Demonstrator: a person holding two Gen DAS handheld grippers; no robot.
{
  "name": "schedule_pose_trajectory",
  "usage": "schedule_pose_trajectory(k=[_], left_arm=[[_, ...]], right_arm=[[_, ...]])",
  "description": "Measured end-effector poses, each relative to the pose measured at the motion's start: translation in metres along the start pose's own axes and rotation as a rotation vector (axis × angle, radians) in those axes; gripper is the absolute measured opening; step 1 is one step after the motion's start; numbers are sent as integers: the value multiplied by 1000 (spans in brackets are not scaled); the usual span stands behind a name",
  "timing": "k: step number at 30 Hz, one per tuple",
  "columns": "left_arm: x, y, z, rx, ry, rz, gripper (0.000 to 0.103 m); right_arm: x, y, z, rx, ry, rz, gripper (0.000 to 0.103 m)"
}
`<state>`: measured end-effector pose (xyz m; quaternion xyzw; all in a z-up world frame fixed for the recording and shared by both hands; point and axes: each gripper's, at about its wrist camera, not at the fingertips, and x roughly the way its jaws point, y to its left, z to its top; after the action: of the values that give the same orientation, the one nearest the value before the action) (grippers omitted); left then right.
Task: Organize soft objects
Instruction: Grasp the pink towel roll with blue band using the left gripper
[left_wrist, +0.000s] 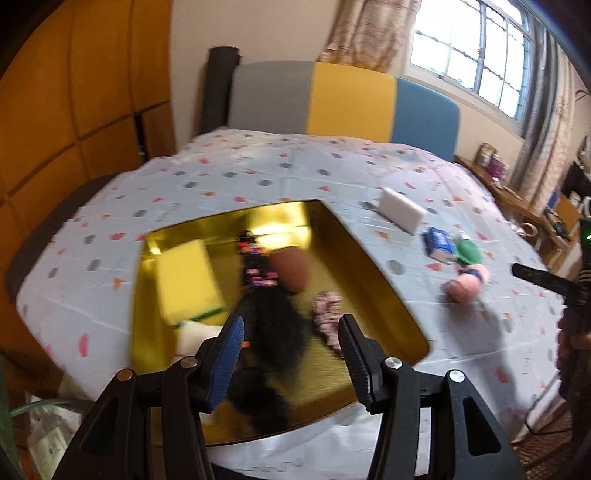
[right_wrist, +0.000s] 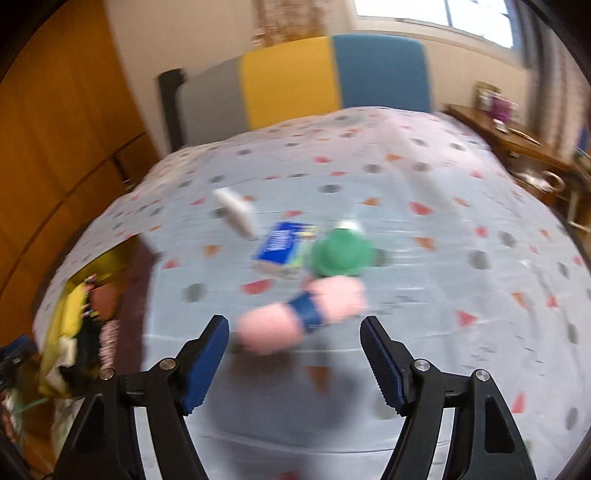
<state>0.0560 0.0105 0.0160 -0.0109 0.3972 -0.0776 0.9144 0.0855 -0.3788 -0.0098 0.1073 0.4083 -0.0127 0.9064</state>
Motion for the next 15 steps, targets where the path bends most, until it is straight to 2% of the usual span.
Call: schedule_pose_trajectory(k=[5,7,12,15], left_arm=[[11,-42,11,60,34,-86,54],[17,-63,15,106,46,-118,54],[40,-130,21,294,92,-191,54],[62,-171,22,389,134,-222,56]], right_arm=[[2,-58,-10,145,-34,-102,74],[7,-76,-13,242,-4,-135,74],[2,-94,-10,352,-25,-102,75],[-1,-95,-9,362,-34,-104,77]])
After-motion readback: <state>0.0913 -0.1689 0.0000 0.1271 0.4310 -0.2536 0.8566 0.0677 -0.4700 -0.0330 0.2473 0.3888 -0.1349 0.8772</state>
